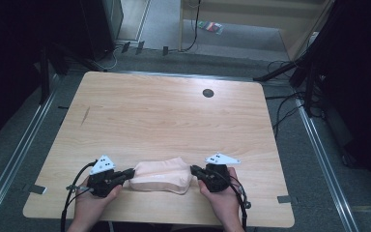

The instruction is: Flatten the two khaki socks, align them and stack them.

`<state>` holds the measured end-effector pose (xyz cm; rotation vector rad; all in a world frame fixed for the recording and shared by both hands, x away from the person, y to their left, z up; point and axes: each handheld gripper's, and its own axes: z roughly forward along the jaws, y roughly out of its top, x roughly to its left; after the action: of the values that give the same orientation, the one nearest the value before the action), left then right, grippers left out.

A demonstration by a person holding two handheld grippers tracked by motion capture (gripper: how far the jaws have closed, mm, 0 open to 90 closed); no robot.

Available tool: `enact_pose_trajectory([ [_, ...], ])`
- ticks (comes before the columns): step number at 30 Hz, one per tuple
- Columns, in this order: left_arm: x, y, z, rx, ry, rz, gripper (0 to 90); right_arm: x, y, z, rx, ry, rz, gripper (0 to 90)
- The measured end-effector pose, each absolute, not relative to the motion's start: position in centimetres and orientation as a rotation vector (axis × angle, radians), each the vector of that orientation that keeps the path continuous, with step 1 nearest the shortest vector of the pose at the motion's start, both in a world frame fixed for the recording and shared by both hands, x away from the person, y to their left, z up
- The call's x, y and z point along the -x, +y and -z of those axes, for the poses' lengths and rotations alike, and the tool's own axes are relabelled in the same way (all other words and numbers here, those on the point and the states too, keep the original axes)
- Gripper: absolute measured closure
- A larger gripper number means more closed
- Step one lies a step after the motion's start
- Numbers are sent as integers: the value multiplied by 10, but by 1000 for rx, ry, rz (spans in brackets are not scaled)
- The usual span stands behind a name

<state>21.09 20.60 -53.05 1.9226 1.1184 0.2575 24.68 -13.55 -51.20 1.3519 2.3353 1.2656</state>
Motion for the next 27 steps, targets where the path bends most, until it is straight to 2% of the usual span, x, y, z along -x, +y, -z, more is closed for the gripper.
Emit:
enact_pose_trajectory([
  [12,-207,200,544,-2003,1117,-261,893,-241,-132,527,-1362,2375,-1208,882],
  [20,-209,193,546,-2068,1084,-360,893,-242,-132,538,-1382,2399,-1172,882],
  [27,-208,192,549,-2040,1083,-354,885,-240,-131,541,-1378,2388,-1174,878],
])
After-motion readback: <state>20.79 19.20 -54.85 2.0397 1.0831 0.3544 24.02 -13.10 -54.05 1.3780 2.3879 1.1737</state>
